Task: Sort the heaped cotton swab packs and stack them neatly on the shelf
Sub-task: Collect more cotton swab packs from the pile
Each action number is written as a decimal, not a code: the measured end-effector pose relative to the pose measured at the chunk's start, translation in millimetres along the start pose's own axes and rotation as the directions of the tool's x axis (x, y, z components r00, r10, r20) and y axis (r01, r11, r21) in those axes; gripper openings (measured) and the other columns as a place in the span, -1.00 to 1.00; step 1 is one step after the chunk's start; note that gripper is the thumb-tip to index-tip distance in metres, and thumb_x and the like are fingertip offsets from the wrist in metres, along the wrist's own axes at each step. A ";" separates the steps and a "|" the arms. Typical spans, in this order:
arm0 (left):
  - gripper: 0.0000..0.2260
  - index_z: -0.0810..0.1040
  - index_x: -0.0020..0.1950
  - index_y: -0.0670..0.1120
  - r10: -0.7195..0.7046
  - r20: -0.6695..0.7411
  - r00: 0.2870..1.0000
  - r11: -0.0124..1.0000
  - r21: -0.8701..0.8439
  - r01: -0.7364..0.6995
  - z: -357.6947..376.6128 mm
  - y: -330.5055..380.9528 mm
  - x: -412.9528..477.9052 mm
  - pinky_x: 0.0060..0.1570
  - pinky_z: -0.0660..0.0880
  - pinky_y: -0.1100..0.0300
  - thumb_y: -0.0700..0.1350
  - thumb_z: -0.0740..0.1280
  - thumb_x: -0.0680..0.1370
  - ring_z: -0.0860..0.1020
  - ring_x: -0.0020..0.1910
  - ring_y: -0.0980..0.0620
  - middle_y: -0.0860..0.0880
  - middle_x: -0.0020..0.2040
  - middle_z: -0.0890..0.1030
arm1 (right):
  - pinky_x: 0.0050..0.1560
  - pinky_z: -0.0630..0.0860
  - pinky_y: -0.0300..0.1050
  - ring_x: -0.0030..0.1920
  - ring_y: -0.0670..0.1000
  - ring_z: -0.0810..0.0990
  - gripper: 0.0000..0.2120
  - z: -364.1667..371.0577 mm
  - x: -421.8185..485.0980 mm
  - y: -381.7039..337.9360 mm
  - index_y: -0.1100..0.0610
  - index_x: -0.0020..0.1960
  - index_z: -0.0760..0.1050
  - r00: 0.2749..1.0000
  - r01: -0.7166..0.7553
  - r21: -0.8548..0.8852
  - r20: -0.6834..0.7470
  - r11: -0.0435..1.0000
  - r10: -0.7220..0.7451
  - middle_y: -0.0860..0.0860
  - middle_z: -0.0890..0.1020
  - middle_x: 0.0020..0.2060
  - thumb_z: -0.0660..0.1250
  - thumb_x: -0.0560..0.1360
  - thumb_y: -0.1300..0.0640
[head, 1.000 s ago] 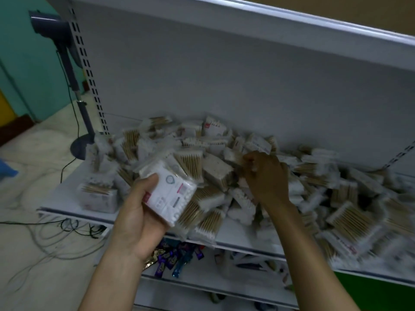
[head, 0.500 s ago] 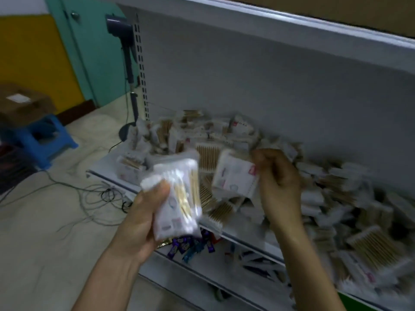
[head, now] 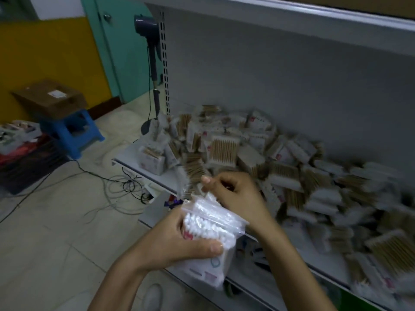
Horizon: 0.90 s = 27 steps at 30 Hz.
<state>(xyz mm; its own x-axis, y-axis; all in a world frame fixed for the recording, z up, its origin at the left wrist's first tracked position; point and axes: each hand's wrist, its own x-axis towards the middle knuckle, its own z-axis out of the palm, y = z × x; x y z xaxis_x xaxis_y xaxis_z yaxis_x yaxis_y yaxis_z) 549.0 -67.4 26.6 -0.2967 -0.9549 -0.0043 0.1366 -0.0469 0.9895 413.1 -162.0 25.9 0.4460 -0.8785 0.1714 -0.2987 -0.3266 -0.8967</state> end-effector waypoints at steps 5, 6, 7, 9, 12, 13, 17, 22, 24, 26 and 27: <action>-0.39 0.74 -0.15 0.01 -0.105 -0.142 0.984 0.901 -0.433 0.034 -18.1 -12.2 21.8 -0.32 0.60 0.12 0.09 0.70 -0.17 0.68 -0.22 -0.06 -0.12 -0.14 0.71 | -0.25 0.39 -0.17 -0.25 -0.12 0.51 -0.87 -16.2 38.0 -6.8 0.00 -0.18 0.53 0.927 0.023 -0.238 -0.360 0.971 -0.110 -0.13 0.58 -0.31 0.30 0.54 0.10; -0.34 0.74 -0.15 -0.04 -0.136 -0.153 0.979 0.837 -0.546 0.031 -25.4 -14.3 28.1 -0.34 0.61 0.08 0.08 0.70 -0.22 0.69 -0.20 -0.10 -0.16 -0.11 0.70 | -0.16 0.40 -0.17 -0.10 -0.10 0.53 -0.93 -22.1 50.4 -3.5 0.00 -0.02 0.55 0.923 -0.020 -0.393 -0.361 0.919 -0.134 -0.10 0.60 -0.14 0.29 0.54 0.09; -0.32 0.74 -0.13 -0.07 -0.151 -0.152 0.977 0.769 -0.638 0.019 -34.4 -14.8 34.4 -0.33 0.61 0.08 0.07 0.70 -0.22 0.69 -0.18 -0.11 -0.17 -0.07 0.70 | -0.02 0.39 -0.14 0.08 -0.03 0.49 -0.79 -27.4 63.6 2.2 0.03 0.17 0.51 0.935 -0.090 -0.550 -0.335 0.830 -0.120 -0.02 0.57 0.05 0.28 0.54 0.07; -0.31 0.73 -0.07 -0.12 -0.147 -0.130 0.981 0.660 -0.751 -0.001 -56.6 -12.4 47.7 -0.29 0.62 0.10 0.01 0.72 -0.17 0.69 -0.13 -0.07 -0.16 -0.03 0.69 | 0.26 0.30 -0.02 0.32 0.13 0.34 -0.46 -36.7 88.2 18.3 0.10 0.45 0.27 0.969 -0.203 -0.742 -0.245 0.639 0.022 0.11 0.40 0.34 0.30 0.53 -0.01; -0.29 0.72 -0.01 -0.15 -0.155 -0.085 0.984 0.576 -0.817 0.020 -88.4 -4.9 66.6 -0.16 0.64 -0.04 -0.06 0.73 -0.14 0.67 -0.04 -0.14 -0.20 0.09 0.65 | 0.41 0.05 0.01 0.46 0.14 0.17 -0.36 -37.2 108.3 31.2 0.03 0.52 0.16 0.956 -0.292 -0.806 -0.231 0.514 0.181 0.10 0.22 0.48 0.28 0.52 -0.10; -0.29 0.72 -0.03 -0.16 -0.157 -0.075 0.985 0.550 -0.835 0.024 -96.1 -2.2 71.7 -0.14 0.62 -0.13 -0.09 0.73 -0.15 0.67 -0.04 -0.17 -0.21 0.09 0.65 | 0.39 0.01 -0.05 0.45 0.12 0.18 -0.43 -37.2 111.1 32.5 0.01 0.47 0.26 0.952 -0.304 -0.805 -0.238 0.509 0.193 0.08 0.24 0.47 0.29 0.51 -0.10; -0.23 0.70 -0.01 -0.21 -0.188 -0.071 0.980 0.412 -0.911 0.013 -116.2 3.5 88.5 -0.25 0.62 -0.14 -0.11 0.72 -0.20 0.67 -0.09 -0.22 -0.24 0.05 0.66 | 0.14 0.31 -0.08 0.16 0.05 0.45 -0.65 -41.0 106.6 23.3 -0.07 0.15 0.55 0.945 -0.311 -0.774 -0.312 0.552 0.095 0.02 0.49 0.13 0.42 0.40 -0.12; -0.06 0.50 0.36 -0.14 -0.173 0.017 0.985 0.341 -0.937 0.076 -123.7 2.1 97.2 0.40 0.24 -0.16 0.05 0.68 0.02 0.51 0.26 -0.24 -0.24 0.29 0.53 | -0.18 0.40 -0.25 -0.16 -0.20 0.40 -0.80 -34.2 62.0 -4.3 -0.01 0.01 0.52 0.904 -0.105 -0.608 -0.389 0.787 -0.180 -0.08 0.42 -0.05 0.43 0.44 0.18; -0.06 0.46 0.39 -0.16 -0.116 0.069 0.991 0.319 -0.942 0.103 -119.4 -1.8 97.5 0.43 0.16 -0.21 0.08 0.66 0.07 0.46 0.31 -0.31 -0.28 0.33 0.48 | -0.16 0.41 -0.31 -0.11 -0.17 0.45 -0.79 -30.4 44.0 -16.3 -0.01 0.00 0.46 0.874 0.064 -0.657 -0.327 0.751 -0.361 -0.05 0.49 -0.05 0.37 0.44 0.22; -0.04 0.44 0.41 -0.16 -0.067 0.105 0.992 0.330 -0.936 0.121 -110.6 -7.9 95.9 0.41 0.18 -0.29 0.11 0.65 0.08 0.42 0.33 -0.37 -0.32 0.35 0.45 | -0.12 0.47 -0.25 -0.03 -0.06 0.50 -0.75 -26.2 30.2 -21.2 0.06 0.01 0.42 0.856 0.179 -0.727 -0.217 0.663 -0.469 0.06 0.54 0.01 0.34 0.41 0.30; -0.06 0.45 0.40 -0.14 -0.045 0.117 0.992 0.351 -0.928 0.125 -104.0 -8.7 93.0 0.40 0.18 -0.32 0.12 0.65 0.08 0.41 0.34 -0.36 -0.30 0.36 0.44 | -0.13 0.51 -0.18 0.00 -0.01 0.52 -0.78 -22.8 23.7 -21.7 0.10 0.01 0.41 0.855 0.226 -0.757 -0.147 0.614 -0.497 0.09 0.54 0.05 0.31 0.42 0.30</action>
<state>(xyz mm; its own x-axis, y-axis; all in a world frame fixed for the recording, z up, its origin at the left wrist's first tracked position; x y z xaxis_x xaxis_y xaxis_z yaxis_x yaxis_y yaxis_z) 618.5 -186.2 2.7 -0.4109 -0.9111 -0.0324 0.8879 -0.4080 0.2128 410.9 -183.7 58.8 0.4054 -0.6404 0.6523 -0.7207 -0.6629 -0.2028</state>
